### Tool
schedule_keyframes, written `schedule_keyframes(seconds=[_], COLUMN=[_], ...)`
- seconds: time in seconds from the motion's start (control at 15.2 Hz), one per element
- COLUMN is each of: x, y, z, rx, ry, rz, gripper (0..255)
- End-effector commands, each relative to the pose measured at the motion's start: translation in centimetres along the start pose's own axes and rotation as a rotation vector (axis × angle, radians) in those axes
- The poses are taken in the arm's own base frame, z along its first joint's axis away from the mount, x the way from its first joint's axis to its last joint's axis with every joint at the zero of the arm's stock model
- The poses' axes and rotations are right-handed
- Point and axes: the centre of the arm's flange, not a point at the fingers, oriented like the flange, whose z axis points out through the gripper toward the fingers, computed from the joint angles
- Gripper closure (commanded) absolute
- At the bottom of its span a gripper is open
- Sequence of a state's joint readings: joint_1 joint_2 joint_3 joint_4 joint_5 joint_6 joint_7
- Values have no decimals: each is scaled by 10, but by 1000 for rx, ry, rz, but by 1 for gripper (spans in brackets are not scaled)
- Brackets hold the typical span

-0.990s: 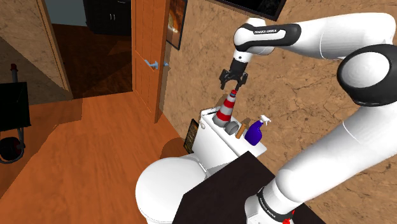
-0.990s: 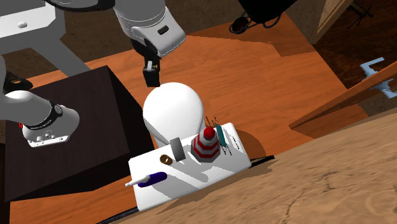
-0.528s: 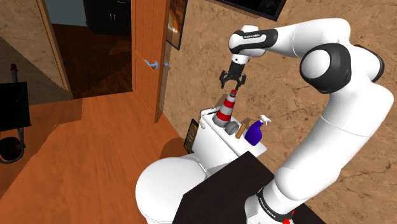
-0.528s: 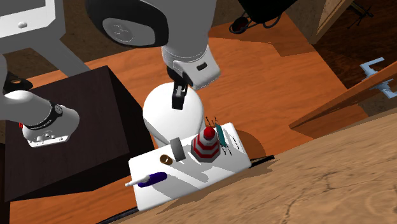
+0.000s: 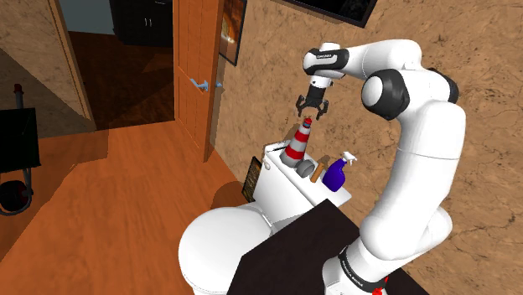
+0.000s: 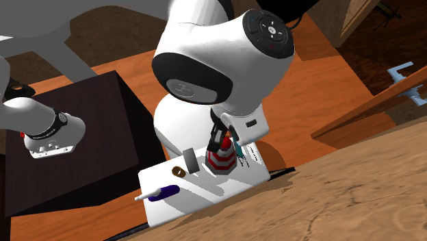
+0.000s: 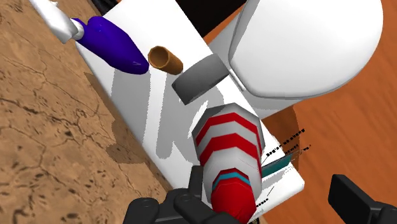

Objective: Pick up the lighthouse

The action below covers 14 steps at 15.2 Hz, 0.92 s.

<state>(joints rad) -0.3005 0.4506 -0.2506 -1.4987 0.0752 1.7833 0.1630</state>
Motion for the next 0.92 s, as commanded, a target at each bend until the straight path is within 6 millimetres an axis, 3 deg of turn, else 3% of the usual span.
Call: schedule_keyframes(seconds=[0.0, 0.07, 0.66, 0.73, 0.86], x=[23, 31, 37, 38, 37], y=[9, 15, 12, 12, 11], z=[5, 8, 48, 47, 47], rx=[-9, -12, -12, -12, -12], ry=[-9, -12, -12, -12, -12], rz=[47, 65, 65, 65, 65], gripper=[0, 0, 0, 255, 255])
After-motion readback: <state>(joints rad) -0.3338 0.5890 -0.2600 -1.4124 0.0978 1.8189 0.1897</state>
